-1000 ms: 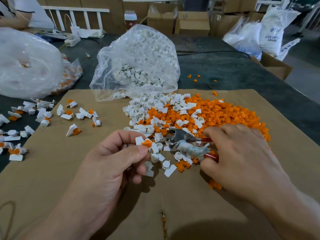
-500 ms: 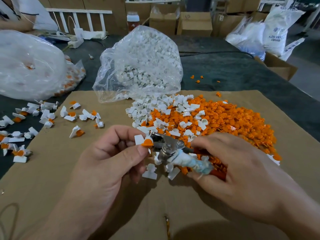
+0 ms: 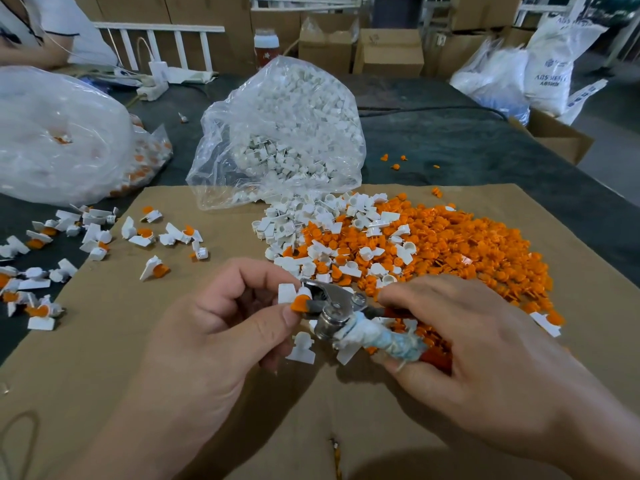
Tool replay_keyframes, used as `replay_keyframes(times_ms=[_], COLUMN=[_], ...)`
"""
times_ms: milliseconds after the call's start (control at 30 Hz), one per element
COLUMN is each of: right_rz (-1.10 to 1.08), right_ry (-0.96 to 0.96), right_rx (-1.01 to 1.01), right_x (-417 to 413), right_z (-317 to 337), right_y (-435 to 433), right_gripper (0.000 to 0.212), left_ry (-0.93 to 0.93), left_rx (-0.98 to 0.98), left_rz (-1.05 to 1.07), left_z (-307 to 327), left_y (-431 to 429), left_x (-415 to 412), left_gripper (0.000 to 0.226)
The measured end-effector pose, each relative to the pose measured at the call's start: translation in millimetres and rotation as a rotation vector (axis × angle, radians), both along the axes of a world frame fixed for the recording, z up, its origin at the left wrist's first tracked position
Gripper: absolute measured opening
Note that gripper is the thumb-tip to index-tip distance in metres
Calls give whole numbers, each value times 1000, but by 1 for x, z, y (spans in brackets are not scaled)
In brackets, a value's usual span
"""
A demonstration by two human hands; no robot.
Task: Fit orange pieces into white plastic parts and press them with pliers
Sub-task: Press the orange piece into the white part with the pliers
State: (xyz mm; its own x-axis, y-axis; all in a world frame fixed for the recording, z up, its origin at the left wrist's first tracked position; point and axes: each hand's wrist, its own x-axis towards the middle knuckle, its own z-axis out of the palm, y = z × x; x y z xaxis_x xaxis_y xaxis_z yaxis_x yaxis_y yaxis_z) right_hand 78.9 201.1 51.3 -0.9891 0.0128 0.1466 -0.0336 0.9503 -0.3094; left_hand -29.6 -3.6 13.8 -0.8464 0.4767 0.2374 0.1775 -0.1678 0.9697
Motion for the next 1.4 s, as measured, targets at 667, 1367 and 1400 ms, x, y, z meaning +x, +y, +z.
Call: replay_keyframes(times_ms=[667, 1367, 1400], right_rz=[-17, -60, -71], right_ry=[-88, -9, -15], right_rx=[97, 100, 78], right_x=[-1, -3, -4], right_z=[3, -7, -8], right_y=[-3, -4, -3], right_gripper=[44, 38, 43], left_ry=[23, 32, 37], left_rx=[-33, -66, -84], left_rz=[-31, 30, 64], left_z=[-4, 0, 1], left_y=[-2, -2, -1], left_x=[0, 3, 4], left_gripper=[21, 21, 18])
